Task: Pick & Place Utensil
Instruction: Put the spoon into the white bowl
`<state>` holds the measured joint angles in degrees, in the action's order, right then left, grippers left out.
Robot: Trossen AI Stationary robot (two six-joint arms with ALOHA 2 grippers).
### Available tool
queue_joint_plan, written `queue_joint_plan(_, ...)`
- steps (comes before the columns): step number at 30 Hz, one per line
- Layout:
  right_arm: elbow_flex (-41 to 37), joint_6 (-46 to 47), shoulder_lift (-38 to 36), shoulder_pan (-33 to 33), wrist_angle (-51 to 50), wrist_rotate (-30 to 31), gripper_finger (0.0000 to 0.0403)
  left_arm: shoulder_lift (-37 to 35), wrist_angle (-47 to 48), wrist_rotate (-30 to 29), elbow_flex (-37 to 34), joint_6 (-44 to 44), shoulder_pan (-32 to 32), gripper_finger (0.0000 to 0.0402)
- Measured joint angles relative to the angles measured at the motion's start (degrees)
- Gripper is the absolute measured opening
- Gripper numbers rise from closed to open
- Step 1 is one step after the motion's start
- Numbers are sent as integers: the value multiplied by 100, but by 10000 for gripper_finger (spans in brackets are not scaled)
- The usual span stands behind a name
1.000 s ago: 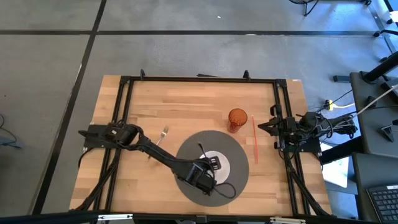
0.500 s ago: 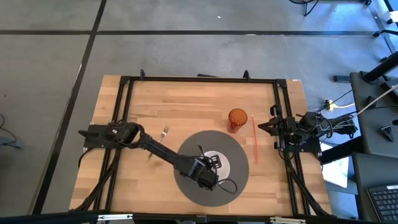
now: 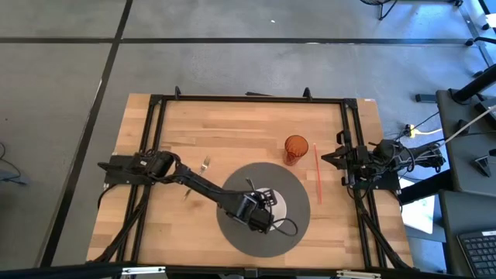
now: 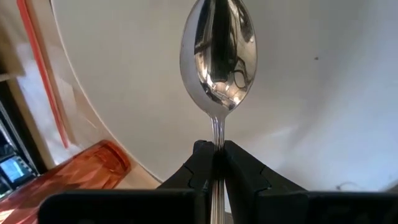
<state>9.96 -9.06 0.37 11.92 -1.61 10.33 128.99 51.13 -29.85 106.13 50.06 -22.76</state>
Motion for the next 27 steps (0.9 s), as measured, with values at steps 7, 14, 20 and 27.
queue_joint_plan(7, 0, 0, 0, -1, 1, 2, 16, -2, 2, 197, 0, -131, 0, 28)
queue_joint_plan(14, 0, 0, 0, -1, 0, 2, 16, -2, 7, 64, -2, -151, -4, 28)
queue_joint_plan(20, -1, 0, 0, -1, 0, 2, 16, -2, 13, 30, -4, -258, -17, 29)
queue_joint_plan(27, -1, 0, 1, -1, -2, 2, 16, -4, 256, -157, -4, -328, -53, 29)
